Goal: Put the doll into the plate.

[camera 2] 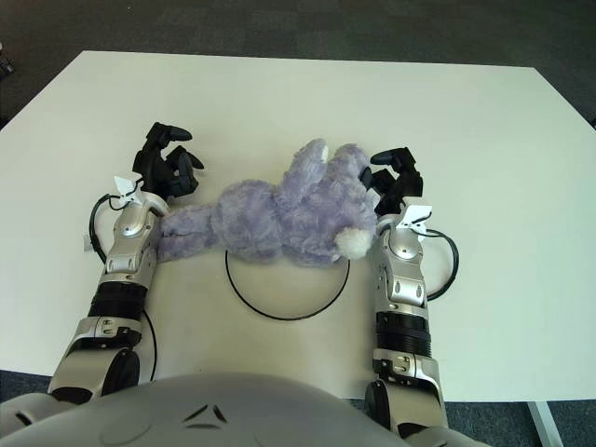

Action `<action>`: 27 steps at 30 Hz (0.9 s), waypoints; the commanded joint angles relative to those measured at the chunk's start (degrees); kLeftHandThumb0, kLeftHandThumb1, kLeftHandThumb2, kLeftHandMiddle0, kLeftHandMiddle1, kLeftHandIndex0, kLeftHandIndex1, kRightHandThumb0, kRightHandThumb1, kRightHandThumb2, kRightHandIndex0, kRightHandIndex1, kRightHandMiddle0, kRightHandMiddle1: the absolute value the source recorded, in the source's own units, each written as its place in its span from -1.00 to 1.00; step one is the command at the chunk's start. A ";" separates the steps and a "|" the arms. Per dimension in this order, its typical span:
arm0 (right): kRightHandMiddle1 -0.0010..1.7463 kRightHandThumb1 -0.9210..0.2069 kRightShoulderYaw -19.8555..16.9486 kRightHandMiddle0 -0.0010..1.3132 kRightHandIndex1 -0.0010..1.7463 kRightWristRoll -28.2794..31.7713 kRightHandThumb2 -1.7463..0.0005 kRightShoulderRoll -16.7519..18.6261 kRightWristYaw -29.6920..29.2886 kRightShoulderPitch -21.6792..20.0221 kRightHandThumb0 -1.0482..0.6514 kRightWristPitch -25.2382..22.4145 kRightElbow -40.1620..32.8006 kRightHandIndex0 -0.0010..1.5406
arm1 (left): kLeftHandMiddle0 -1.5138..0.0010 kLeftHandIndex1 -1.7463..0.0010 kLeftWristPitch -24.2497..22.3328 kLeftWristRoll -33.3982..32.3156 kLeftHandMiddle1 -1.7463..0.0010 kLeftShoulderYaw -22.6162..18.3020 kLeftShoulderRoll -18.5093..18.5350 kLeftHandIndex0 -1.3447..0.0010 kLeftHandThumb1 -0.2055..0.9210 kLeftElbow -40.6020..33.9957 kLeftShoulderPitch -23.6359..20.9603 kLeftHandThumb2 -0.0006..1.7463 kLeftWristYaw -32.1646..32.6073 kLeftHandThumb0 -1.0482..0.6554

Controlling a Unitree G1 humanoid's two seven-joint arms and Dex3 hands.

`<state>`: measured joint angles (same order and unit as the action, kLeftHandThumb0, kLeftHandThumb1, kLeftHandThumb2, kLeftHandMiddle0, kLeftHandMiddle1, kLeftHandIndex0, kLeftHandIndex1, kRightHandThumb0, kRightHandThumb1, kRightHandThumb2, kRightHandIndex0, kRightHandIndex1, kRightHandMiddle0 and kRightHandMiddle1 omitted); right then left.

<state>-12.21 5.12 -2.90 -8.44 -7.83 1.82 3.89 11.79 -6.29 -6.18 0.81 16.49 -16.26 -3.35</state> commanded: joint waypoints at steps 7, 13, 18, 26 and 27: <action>1.00 0.46 -0.67 -0.15 0.64 1.25 -0.68 0.64 1.64 2.86 0.22 1.29 2.20 0.17 | 0.16 -0.92 -1.58 -0.07 -1.00 0.30 -0.39 0.41 -0.07 0.01 1.88 0.50 0.02 0.22; 1.00 0.47 -0.98 -0.13 0.59 1.58 -0.67 0.79 2.03 2.80 0.22 1.70 2.86 0.20 | 0.16 -0.93 -1.21 -0.12 -1.00 0.30 -0.44 0.42 -0.07 0.05 1.97 0.51 -0.18 0.22; 1.00 0.48 -1.02 -0.12 0.58 1.32 -0.68 1.06 1.87 2.87 0.22 1.90 3.05 0.20 | 0.15 -0.93 -1.03 -0.21 -1.00 0.28 -0.45 0.41 -0.08 0.12 2.00 0.51 -0.36 0.22; 1.00 0.49 -0.98 -0.11 0.58 0.77 -0.69 1.17 1.53 2.85 0.22 2.40 3.67 0.21 | 0.15 -0.90 -1.23 -0.21 -1.00 0.20 -0.48 0.39 -0.09 0.13 2.05 0.51 -0.21 0.21; 1.00 0.50 -0.97 -0.11 0.59 0.77 -0.69 1.18 1.56 2.85 0.22 2.48 3.74 0.21 | 0.15 -0.90 -1.30 -0.21 -1.00 0.20 -0.49 0.38 -0.09 0.09 2.07 0.51 -0.18 0.22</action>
<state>-13.23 5.96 -2.75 -6.75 -7.97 3.87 5.88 11.25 -6.30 -6.19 0.60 15.95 -15.93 -3.36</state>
